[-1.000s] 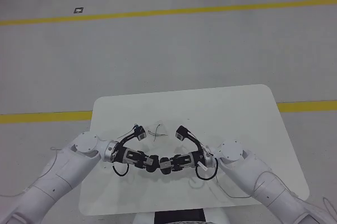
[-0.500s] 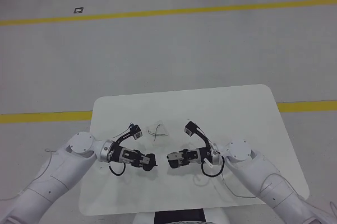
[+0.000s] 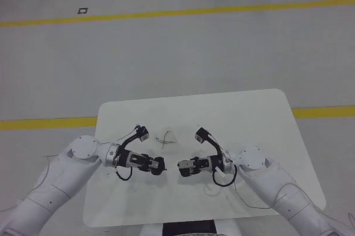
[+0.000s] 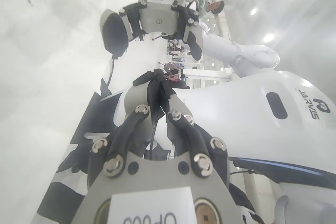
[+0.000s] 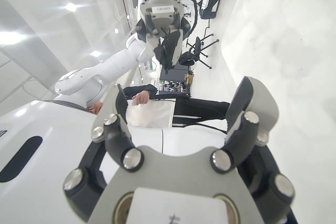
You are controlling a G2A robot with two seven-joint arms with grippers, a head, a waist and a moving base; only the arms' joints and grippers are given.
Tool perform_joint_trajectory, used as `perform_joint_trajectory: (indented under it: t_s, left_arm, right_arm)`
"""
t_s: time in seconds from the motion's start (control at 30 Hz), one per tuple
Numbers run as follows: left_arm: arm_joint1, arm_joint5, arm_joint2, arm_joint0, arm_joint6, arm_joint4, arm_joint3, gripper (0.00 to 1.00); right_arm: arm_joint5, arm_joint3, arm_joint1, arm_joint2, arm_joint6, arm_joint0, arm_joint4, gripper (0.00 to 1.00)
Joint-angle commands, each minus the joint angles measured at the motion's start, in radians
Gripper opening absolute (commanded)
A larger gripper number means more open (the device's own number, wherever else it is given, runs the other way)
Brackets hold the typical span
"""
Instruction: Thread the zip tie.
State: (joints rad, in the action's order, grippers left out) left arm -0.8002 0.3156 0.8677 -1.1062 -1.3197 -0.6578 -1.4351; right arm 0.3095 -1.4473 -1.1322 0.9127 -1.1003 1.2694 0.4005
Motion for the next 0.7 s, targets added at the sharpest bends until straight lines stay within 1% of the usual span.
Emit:
perform_joint_trajectory:
  t_s: [0.0,0.07,0.17,0.27,0.33,0.43,0.5,0.57,0.67]
  left_arm:
    - [0.011,-0.003,0.035,-0.007,0.014,0.001,0.018,0.0]
    - [0.022,-0.007,0.07,-0.019,0.021,0.005,0.033,0.0]
    - [0.044,-0.019,0.128,-0.05,0.044,0.031,0.053,0.0]
    - [0.064,-0.042,0.179,-0.086,0.089,0.092,0.072,0.0]
    - [0.076,-0.056,0.207,-0.115,0.116,0.123,0.069,0.0]
    - [0.09,-0.076,0.248,-0.155,0.15,0.134,0.062,0.0]
    - [0.097,-0.09,0.269,-0.173,0.167,0.133,0.047,0.0]
    - [0.102,-0.097,0.288,-0.187,0.17,0.13,0.03,0.0]
    - [0.102,-0.097,0.288,-0.187,0.17,0.13,0.03,0.0]
  right_arm:
    - [0.0,0.0,0.0,0.0,0.0,0.0,0.0,1.0]
    - [0.0,0.0,0.0,0.0,0.0,0.0,0.0,1.0]
    - [0.0,0.0,0.0,0.0,0.0,0.0,0.0,1.0]
    - [0.0,0.0,0.0,0.0,0.0,0.0,0.0,1.0]
    - [0.0,0.0,0.0,0.0,0.0,0.0,0.0,1.0]
    - [0.0,0.0,0.0,0.0,0.0,0.0,0.0,1.0]
    - [0.0,0.0,0.0,0.0,0.0,0.0,0.0,1.0]
    - [0.0,0.0,0.0,0.0,0.0,0.0,0.0,1.0]
    - [0.0,0.0,0.0,0.0,0.0,0.0,0.0,1.0]
